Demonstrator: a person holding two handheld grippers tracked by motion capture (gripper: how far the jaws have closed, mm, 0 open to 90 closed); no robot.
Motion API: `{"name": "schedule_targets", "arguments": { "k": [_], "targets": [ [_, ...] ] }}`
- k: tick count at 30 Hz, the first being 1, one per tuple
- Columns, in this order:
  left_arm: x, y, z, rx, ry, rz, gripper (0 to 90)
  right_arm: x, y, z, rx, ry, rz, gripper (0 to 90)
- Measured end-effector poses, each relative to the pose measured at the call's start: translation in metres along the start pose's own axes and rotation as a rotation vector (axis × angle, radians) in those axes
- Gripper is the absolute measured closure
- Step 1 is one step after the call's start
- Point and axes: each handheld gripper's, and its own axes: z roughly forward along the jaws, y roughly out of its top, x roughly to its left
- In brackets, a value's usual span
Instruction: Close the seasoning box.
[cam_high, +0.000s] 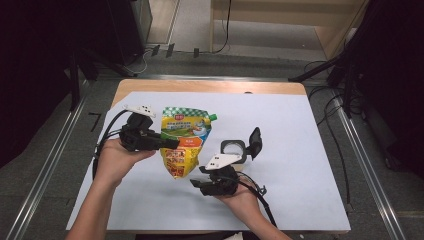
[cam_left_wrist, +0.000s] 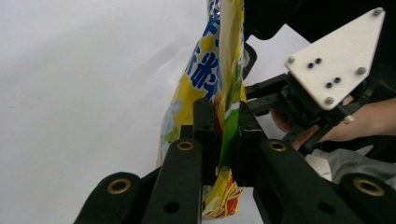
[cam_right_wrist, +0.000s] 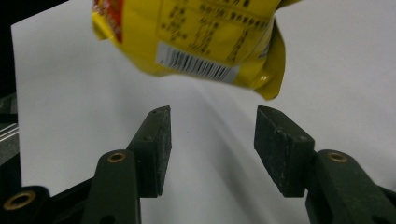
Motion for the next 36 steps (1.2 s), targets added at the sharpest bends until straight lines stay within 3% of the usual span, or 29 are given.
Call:
{"name": "schedule_targets", "arguments": {
  "k": [8, 14, 17, 19, 22, 27, 29, 33, 36],
  "targets": [
    [-0.011, 0.002, -0.003, -0.01, 0.006, -0.001, 84.4, 0.001, 0.001, 0.004, -0.006, -0.019, -0.036, 51.1],
    [-0.018, 0.005, -0.009, -0.027, -0.047, 0.0, 84.5, -0.002, 0.0, 0.007, 0.008, -0.043, -0.015, 52.0],
    [-0.022, 0.007, -0.007, -0.026, -0.077, -0.002, 84.6, -0.002, 0.0, 0.006, -0.02, -0.063, -0.004, 52.0],
    [-0.023, 0.008, -0.005, -0.024, -0.11, -0.027, 84.5, -0.002, -0.001, 0.004, -0.041, -0.081, -0.003, 52.0],
    [-0.026, 0.009, -0.002, -0.02, -0.127, -0.033, 84.6, -0.002, -0.002, 0.001, -0.084, -0.089, 0.005, 51.5],
    [-0.022, 0.007, 0.005, -0.011, -0.128, -0.062, 84.5, 0.008, -0.002, 0.0, -0.098, -0.084, -0.075, 56.8],
    [-0.021, 0.006, 0.008, 0.0, -0.125, -0.066, 84.5, 0.015, -0.001, 0.0, -0.103, -0.081, -0.122, 52.2],
    [-0.023, 0.007, 0.014, 0.009, -0.132, -0.06, 84.4, 0.027, 0.0, 0.003, -0.073, -0.098, -0.202, 52.2],
    [-0.025, 0.008, 0.019, 0.001, -0.126, -0.047, 84.2, 0.033, 0.0, 0.005, -0.06, -0.089, -0.215, 53.3]
  ]
}}
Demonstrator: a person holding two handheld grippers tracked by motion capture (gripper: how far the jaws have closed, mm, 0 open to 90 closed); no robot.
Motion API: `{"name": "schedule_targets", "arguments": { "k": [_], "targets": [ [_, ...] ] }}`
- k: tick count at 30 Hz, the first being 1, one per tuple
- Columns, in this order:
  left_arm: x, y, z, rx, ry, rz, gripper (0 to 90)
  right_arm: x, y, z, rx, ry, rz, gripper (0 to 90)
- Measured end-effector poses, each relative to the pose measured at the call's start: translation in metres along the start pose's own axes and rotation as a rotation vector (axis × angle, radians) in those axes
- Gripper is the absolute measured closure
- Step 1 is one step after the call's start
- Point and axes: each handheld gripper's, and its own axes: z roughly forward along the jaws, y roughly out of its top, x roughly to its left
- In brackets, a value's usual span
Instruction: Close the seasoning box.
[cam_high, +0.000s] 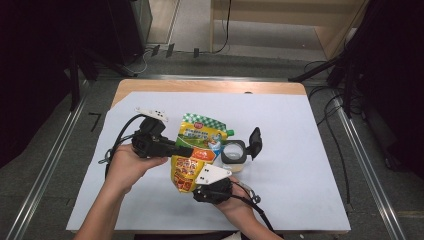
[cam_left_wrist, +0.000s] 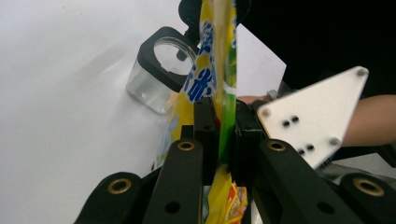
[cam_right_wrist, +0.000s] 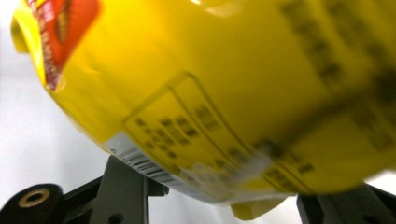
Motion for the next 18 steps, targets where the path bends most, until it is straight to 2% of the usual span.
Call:
{"name": "schedule_targets", "arguments": {
  "k": [4, 9, 18],
  "targets": [
    [-0.002, 0.0, 0.003, -0.017, 0.02, 0.019, 84.9, 0.001, 0.001, -0.001, 0.0, 0.03, 0.024, 53.9],
    [-0.001, 0.0, 0.008, -0.028, 0.022, 0.015, 84.6, 0.0, 0.0, -0.001, 0.008, 0.05, 0.045, 54.4],
    [-0.003, 0.001, 0.015, -0.018, 0.043, 0.027, 81.2, 0.002, 0.002, -0.004, 0.008, 0.093, 0.08, 55.3]
  ]
}}
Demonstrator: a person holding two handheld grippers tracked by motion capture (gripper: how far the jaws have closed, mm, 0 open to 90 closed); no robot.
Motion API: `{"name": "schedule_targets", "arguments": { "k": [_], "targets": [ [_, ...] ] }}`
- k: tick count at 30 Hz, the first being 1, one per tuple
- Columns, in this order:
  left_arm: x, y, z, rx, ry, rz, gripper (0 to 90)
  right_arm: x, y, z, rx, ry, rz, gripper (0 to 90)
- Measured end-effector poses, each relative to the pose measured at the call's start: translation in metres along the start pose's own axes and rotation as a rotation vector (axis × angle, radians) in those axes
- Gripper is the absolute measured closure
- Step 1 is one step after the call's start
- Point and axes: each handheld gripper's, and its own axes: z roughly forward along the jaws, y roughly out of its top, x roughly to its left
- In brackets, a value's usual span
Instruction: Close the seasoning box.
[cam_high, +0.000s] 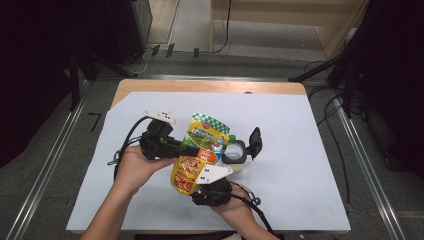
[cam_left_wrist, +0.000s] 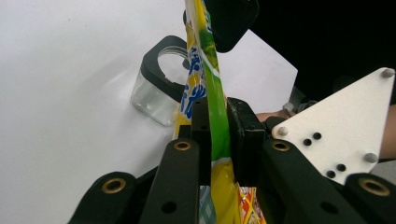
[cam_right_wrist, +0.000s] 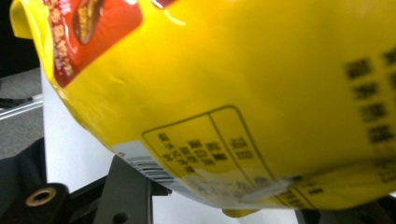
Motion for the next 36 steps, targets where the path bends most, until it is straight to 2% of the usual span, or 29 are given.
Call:
{"name": "schedule_targets", "arguments": {
  "k": [4, 9, 13, 22, 25, 27, 31, 36],
  "targets": [
    [-0.001, 0.001, 0.005, 0.009, 0.003, 0.0, 79.8, 0.001, 0.001, -0.001, -0.001, 0.007, 0.002, 55.6],
    [-0.001, 0.002, 0.007, 0.004, -0.007, -0.009, 77.6, 0.003, 0.002, -0.004, -0.008, 0.034, 0.03, 55.7],
    [-0.003, 0.003, 0.012, 0.008, 0.01, -0.002, 74.3, 0.004, 0.005, -0.007, -0.017, 0.069, 0.058, 56.4],
    [-0.005, 0.006, 0.021, 0.05, 0.046, -0.014, 74.9, 0.007, 0.004, -0.008, -0.004, 0.09, 0.072, 56.7],
    [-0.006, 0.007, 0.025, 0.05, 0.045, 0.001, 74.6, 0.009, 0.005, -0.01, -0.013, 0.107, 0.076, 58.8],
    [-0.007, 0.008, 0.027, 0.049, 0.045, -0.013, 74.0, 0.01, 0.006, -0.012, -0.023, 0.114, 0.07, 59.6],
    [-0.009, 0.009, 0.031, 0.044, 0.047, -0.007, 71.8, 0.008, 0.007, -0.015, -0.034, 0.116, 0.084, 59.9],
    [-0.01, 0.01, 0.037, 0.051, 0.062, -0.009, 70.0, 0.006, 0.006, -0.017, -0.043, 0.144, 0.126, 60.0]
  ]
}}
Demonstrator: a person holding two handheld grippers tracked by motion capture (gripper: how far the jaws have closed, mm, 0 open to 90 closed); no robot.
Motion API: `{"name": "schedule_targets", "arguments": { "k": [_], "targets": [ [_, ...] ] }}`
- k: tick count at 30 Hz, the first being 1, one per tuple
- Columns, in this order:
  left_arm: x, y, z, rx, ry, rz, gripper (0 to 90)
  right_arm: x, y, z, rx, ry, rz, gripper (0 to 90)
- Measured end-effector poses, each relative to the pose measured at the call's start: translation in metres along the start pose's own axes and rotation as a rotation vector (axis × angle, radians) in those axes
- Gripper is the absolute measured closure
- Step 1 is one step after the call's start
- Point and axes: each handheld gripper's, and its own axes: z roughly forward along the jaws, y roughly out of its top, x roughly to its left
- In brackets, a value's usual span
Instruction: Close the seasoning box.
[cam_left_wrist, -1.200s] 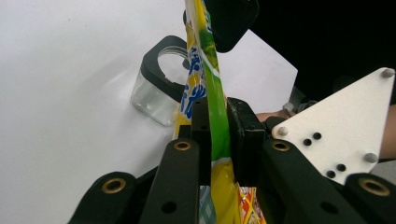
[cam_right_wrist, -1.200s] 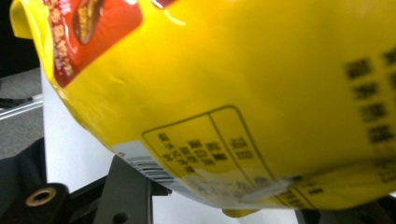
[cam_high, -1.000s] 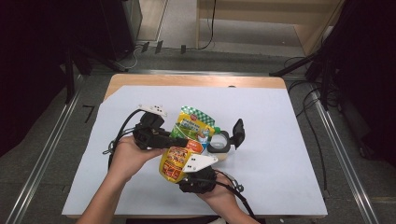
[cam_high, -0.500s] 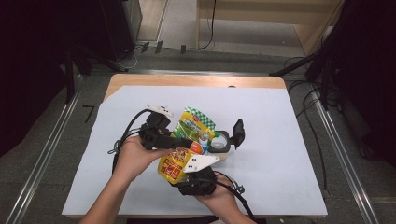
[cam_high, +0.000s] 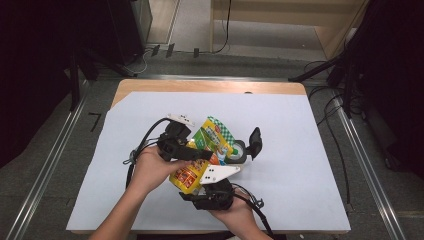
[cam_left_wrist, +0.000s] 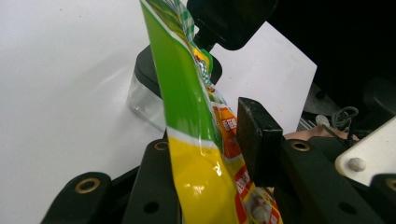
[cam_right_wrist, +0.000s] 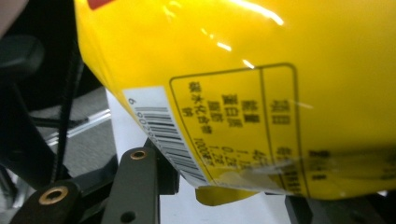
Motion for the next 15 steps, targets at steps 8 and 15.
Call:
{"name": "schedule_targets", "arguments": {
  "k": [8, 15],
  "targets": [
    [0.0011, 0.002, 0.0091, 0.012, 0.028, -0.07, 67.0, -0.0057, -0.0003, -0.0001, 0.009, 0.008, 0.038, 58.4],
    [0.0013, 0.0039, 0.0077, 0.0, 0.029, -0.11, 71.1, -0.0047, 0.0022, 0.0018, 0.015, -0.009, 0.032, 60.8]
  ]
}}
